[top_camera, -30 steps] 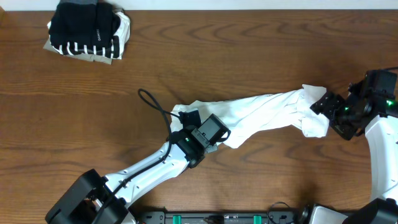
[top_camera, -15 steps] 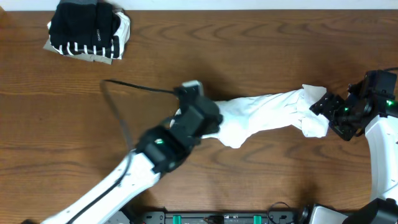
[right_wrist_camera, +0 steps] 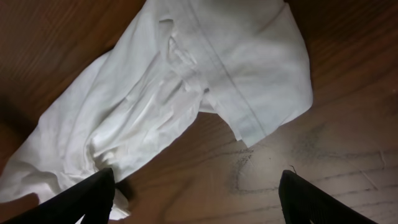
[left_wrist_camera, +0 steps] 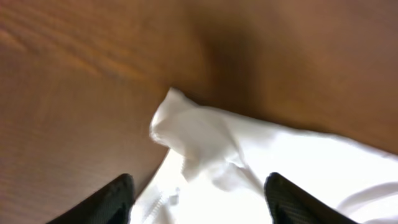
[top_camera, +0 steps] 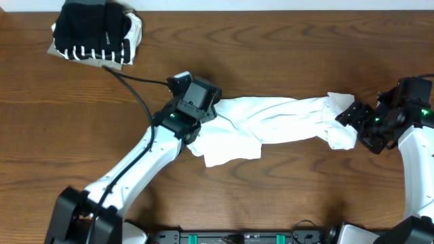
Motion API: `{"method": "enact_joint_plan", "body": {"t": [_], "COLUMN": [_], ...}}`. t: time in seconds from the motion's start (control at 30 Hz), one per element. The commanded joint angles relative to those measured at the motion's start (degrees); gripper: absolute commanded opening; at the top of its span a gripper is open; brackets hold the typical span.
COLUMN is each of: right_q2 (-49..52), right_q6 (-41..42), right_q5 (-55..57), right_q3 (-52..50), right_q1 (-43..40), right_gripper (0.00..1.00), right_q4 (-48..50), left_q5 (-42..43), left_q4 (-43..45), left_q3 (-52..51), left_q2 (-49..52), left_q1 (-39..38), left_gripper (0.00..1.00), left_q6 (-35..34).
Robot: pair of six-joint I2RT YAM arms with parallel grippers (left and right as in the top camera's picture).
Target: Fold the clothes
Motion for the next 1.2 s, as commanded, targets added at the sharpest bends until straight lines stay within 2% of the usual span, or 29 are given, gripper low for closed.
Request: {"method": "enact_joint_plan", "body": {"t": [0.0, 0.1, 0.47, 0.6, 0.77, 0.93, 1.17], "right_q2": [-1.0, -1.0, -1.0, -1.0, -1.0, -1.0, -1.0], "right_q6": [-2.4, -2.4, -2.4, -2.4, -2.4, -3.8, -3.7], "right_q5": [-0.9, -0.9, -0.9, -0.9, -1.0, -1.1, -1.1], "right_q3": [0.5, 0.5, 0.5, 0.5, 0.5, 0.5, 0.5], "right_q1": [-0.3, -0.3, -0.3, -0.3, -0.3, -0.3, -0.3], "right_gripper": [0.83, 0.83, 0.83, 0.83, 0.83, 0.83, 0.83], "right_q4": [-0.2, -0.2, -0.2, -0.3, -0.3, -1.2, -0.9], "left_q5": [8.5, 15.5, 24.9, 25.8, 23.5, 17.5, 18.9], "left_q4": [-0.4, -2.1, -16.6, -15.7, -8.5, -7.8, -4.9], "left_q3": [0.0, 0.0, -2.4, -5.3, -8.9, -10.4, -13.3], "left_q2": [-1.1, -2.9, -2.5, -2.5, -2.4, -2.3, -2.0], "left_q1": [0.3, 0.2, -2.4, -5.7, -8.6, -7.9, -7.4], "left_gripper": [0.77, 0.78, 0.78, 0.78, 0.78, 0.79, 0.78], "left_q6": [2.7, 2.7, -0.1, -2.9, -3.6, -3.5, -2.9]}}
